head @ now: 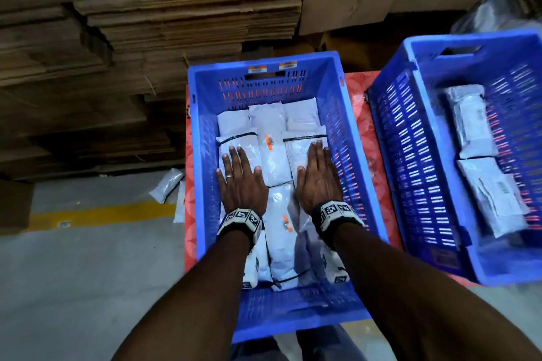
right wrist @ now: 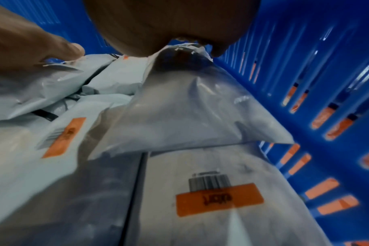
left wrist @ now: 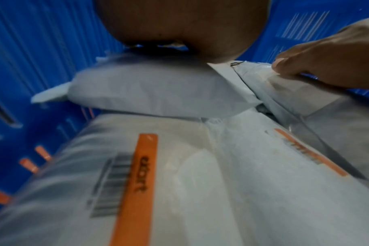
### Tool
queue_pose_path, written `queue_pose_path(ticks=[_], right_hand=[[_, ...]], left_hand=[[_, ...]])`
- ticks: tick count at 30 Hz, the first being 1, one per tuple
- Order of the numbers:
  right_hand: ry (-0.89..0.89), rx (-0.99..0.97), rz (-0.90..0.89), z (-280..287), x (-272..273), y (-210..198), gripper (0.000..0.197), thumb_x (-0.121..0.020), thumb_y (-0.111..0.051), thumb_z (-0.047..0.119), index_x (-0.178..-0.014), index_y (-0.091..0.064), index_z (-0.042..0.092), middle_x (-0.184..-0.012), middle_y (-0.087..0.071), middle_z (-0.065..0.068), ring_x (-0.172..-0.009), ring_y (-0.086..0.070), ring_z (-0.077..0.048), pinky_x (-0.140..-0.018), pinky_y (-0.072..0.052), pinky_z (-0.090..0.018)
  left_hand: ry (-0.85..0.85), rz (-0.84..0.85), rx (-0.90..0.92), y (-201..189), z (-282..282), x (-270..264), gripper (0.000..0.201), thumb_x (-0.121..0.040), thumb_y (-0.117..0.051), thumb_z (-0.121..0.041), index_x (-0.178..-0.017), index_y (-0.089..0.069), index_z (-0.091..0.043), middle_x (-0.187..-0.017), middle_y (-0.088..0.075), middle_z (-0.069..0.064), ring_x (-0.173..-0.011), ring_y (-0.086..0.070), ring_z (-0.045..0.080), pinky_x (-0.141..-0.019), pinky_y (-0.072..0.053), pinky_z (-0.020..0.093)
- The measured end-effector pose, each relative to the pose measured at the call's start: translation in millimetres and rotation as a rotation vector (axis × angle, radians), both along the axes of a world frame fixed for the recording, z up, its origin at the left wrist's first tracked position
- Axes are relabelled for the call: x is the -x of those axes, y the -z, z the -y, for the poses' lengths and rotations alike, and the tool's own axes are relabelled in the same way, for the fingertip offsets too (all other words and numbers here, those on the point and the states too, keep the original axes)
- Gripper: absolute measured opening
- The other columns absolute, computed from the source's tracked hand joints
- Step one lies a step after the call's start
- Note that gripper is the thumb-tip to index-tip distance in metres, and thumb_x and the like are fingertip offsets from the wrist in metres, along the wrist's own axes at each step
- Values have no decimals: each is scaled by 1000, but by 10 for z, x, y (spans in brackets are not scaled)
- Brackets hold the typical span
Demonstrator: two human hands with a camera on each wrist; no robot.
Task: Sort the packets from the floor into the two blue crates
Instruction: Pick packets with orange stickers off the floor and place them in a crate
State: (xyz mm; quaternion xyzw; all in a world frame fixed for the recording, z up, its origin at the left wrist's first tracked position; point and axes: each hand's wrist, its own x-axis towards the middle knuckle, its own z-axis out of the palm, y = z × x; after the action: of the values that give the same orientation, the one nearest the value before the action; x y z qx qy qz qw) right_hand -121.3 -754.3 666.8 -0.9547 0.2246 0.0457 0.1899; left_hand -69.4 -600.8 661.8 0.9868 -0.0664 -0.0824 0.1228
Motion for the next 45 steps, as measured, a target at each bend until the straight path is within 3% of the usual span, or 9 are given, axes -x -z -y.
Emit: queue_pose_path(ticks=[4,18,28,32,36,40,45], right_hand=[[-7,14,5,3,19,175,64,-100,-30,33,-156,-11,10,-164,-7,-7,-151,-11,-24,-121,-16,-43],[28,57,71,-29,62,369,65,-99,-32,34,-157,-11,12,-165,-7,-4,-151,-7,-20,-121,-15,-43],[30,20,53,-27,36,371,66,-99,-32,35,-157,-8,13,-165,-3,-3,-152,-4,-19,-122,-11,-42],[21,44,29,-17,40,227,67,-97,-34,34,-156,-14,11,-164,-11,-6,-150,-14,-23,-121,-16,-41],[54,29,5,-80,140,145,69,-93,-38,29,-155,-18,7,-162,-16,-10,-149,-17,-26,-121,-17,-43],[100,-4,10,-126,205,215,69,-95,-35,32,-155,-14,5,-163,-13,-11,-150,-12,-26,-122,-11,-41],[107,-25,-4,-112,188,344,73,-96,-37,33,-156,-6,7,-164,-5,-9,-151,-6,-23,-123,-9,-41]], left_hand=[[-13,35,-18,156,15,36,62,-101,-30,-38,-155,-26,-8,-162,-23,10,-149,-23,28,-118,-22,52],[2,75,-52,303,42,48,60,-104,-19,-37,-157,-14,-10,-164,-13,9,-151,-15,25,-120,-18,47],[9,23,-5,217,19,3,61,-103,-21,-40,-156,-20,-10,-164,-17,8,-150,-19,25,-119,-22,51],[12,56,16,4,24,29,57,-101,-30,-33,-152,-33,-8,-161,-26,10,-147,-28,28,-119,-23,52],[-36,23,20,-112,99,192,61,-95,-27,-30,-150,-37,-5,-158,-32,12,-145,-32,29,-117,-26,53],[-91,-12,15,28,101,292,64,-93,-28,-31,-150,-36,-3,-157,-33,14,-145,-33,29,-115,-29,52],[-55,-3,-16,238,49,275,63,-96,-27,-32,-152,-30,-2,-159,-29,15,-147,-27,29,-119,-21,50]])
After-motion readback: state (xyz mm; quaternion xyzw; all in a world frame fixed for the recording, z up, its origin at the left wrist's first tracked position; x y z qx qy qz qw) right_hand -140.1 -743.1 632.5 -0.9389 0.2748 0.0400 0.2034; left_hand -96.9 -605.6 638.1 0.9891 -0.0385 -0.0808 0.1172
